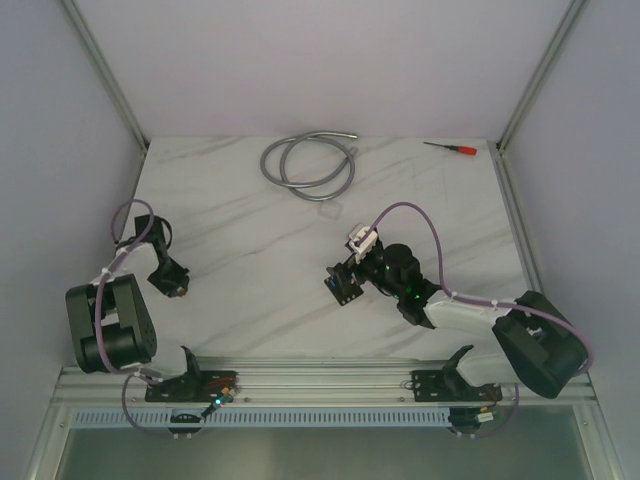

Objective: Snap on the fuse box
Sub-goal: Move the fuse to the center of the board, then pick up the fuse from the center of the board.

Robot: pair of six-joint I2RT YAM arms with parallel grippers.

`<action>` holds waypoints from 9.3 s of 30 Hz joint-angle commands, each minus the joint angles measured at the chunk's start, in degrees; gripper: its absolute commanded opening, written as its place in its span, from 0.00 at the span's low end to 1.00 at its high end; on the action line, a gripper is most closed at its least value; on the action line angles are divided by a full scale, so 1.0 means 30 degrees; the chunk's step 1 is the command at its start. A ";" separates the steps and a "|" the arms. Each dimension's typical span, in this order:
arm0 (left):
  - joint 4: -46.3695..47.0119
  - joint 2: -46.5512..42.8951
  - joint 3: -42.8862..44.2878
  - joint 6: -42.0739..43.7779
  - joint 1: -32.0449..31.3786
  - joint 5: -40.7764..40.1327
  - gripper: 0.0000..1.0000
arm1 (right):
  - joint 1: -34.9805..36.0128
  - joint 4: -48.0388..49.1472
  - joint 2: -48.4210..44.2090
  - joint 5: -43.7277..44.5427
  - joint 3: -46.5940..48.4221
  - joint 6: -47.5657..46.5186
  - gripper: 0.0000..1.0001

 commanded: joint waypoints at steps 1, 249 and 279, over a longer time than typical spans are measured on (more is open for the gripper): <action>-0.0057 0.0581 0.0090 -0.0599 -0.1859 0.1297 0.30 | 0.0115 0.0834 0.0005 0.0169 -0.0152 -0.0282 0.97; 0.8677 -0.5433 -0.5214 -0.5277 -1.1867 0.5806 0.99 | 0.3899 -2.6437 1.3273 0.2974 1.7766 0.5036 0.41; 1.2580 -0.8850 -0.5589 -0.4081 -1.5021 0.3831 0.77 | 0.2370 -1.9922 0.7411 0.2141 1.5085 1.0589 0.20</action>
